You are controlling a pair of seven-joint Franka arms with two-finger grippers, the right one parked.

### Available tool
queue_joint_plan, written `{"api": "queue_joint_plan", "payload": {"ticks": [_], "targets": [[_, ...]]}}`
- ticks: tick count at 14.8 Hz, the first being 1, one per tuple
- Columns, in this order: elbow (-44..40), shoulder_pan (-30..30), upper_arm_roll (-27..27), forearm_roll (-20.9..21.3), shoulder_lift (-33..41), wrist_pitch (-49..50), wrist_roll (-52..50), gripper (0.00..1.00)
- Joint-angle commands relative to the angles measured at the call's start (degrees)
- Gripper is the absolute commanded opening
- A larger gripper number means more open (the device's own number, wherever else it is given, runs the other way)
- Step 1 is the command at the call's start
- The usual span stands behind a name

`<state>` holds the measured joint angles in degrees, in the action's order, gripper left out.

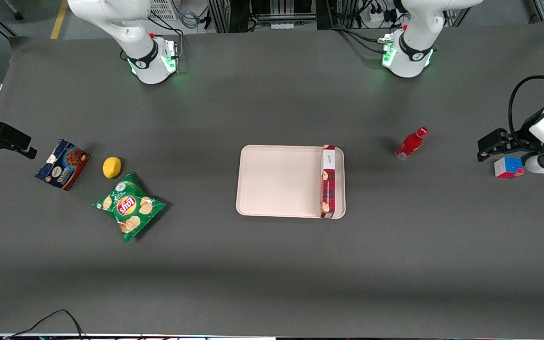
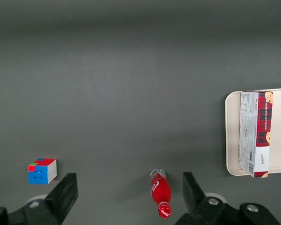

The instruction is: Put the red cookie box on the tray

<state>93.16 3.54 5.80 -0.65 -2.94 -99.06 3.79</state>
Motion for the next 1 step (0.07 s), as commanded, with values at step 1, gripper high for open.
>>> {"api": "queue_joint_plan", "payload": {"ticks": [1], "targets": [[4.56,-1.26,-1.23,0.12,5.04,0.11,-0.19,1.00]]}}
